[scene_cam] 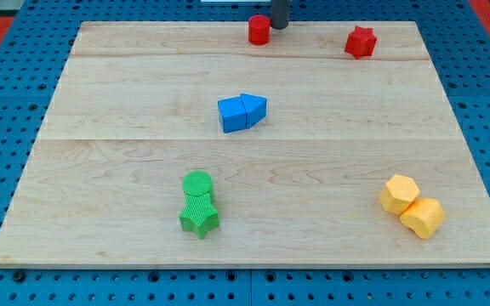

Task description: Move the red star towards the bottom left of the red circle

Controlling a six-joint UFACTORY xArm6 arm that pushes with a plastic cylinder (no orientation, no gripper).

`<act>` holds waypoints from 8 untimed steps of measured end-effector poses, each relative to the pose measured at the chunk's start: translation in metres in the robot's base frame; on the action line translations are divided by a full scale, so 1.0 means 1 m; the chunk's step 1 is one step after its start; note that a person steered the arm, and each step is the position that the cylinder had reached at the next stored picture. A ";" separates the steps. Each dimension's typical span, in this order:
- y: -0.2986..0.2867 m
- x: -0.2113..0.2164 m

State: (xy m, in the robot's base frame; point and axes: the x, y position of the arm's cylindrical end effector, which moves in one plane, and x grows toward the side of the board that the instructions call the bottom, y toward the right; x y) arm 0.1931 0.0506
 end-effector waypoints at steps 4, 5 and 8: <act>0.145 0.000; 0.185 0.001; 0.139 0.055</act>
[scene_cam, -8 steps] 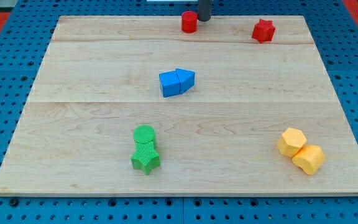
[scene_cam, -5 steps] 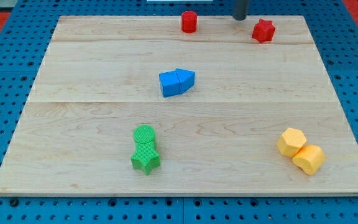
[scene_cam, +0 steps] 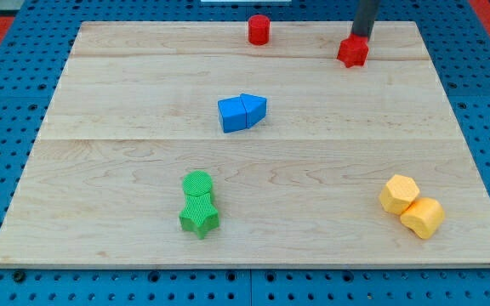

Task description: Move the red star towards the bottom left of the red circle

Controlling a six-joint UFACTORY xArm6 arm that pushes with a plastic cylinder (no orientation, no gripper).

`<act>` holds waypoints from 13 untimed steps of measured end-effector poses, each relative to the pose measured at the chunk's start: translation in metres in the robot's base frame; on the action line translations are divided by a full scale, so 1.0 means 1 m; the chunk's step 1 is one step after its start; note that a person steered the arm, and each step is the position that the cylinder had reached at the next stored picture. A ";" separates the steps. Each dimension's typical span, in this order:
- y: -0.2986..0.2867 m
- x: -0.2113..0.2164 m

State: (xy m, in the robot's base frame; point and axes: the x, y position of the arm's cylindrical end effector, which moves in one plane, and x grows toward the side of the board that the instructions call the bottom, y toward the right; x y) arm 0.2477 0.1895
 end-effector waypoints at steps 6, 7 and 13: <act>-0.108 0.112; -0.162 0.104; -0.173 0.030</act>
